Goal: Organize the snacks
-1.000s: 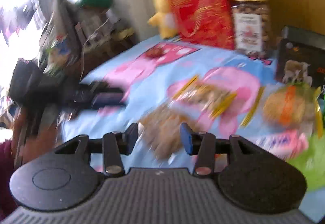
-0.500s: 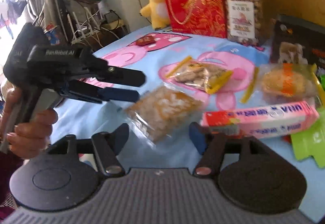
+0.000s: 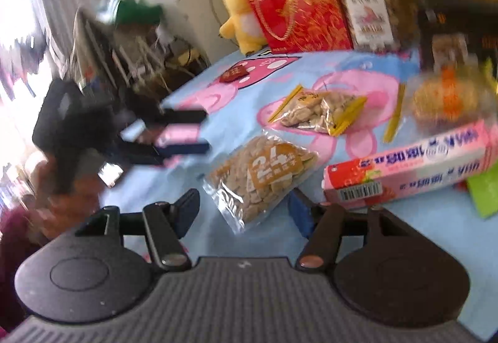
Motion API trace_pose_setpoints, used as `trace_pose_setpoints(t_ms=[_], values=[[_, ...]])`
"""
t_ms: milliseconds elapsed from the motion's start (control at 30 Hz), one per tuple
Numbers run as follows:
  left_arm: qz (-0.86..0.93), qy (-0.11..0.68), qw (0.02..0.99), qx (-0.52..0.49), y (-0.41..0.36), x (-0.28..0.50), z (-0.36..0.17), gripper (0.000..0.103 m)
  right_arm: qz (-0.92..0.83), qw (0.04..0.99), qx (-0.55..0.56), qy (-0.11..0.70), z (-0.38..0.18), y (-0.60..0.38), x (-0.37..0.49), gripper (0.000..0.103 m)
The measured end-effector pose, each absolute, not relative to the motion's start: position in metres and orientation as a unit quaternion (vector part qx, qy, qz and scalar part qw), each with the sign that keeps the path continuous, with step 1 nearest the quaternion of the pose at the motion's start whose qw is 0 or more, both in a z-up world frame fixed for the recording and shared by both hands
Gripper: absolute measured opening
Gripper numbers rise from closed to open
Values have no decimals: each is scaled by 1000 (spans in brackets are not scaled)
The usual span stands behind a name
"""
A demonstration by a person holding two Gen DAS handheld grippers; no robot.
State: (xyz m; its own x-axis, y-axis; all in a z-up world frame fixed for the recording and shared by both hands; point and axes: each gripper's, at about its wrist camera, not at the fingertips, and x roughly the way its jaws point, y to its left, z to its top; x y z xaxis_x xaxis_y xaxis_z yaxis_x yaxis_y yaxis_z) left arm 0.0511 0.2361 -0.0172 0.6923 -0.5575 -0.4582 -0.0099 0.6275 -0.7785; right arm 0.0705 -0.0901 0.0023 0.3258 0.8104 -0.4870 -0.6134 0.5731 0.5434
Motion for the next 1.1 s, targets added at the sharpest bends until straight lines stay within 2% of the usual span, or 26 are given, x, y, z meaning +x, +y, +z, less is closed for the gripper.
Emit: trace_pose_setpoints(t_ms=[33,67,133,233,300,400,567,633,800,867,900,933,1100], values=[[-169,353,830,-398,235,52,-18,60,439,798,152,384,1,-91,74,51],[-171,352,829,-399,234,53,-17,60,434,790,174,395,-1,-92,78,50],[-183,344,820,-418,234,53,-21,60,421,778,212,415,-8,-94,86,33],[-213,342,799,-446,231,51,-27,48,412,749,268,445,-21,-92,93,18],[-232,340,784,-465,230,47,-28,46,418,732,289,453,-22,-89,92,16],[-200,318,818,-435,240,32,-12,47,427,715,314,455,-20,-91,86,12],[-171,336,839,-392,239,25,3,67,428,689,364,457,-8,-123,86,10],[-184,347,835,-386,228,25,0,78,426,659,410,465,-14,-140,89,9],[-216,359,805,-419,206,25,-14,85,422,595,504,462,-28,-169,87,9],[-227,363,787,-445,201,27,-20,73,423,582,521,460,-30,-174,85,9],[-237,365,780,-450,197,29,-20,52,427,577,524,459,-29,-176,86,9],[-247,368,775,-450,192,33,-18,38,430,577,523,457,-27,-176,86,9],[-252,370,807,-386,161,67,25,34,435,620,495,426,-3,-202,100,9]])
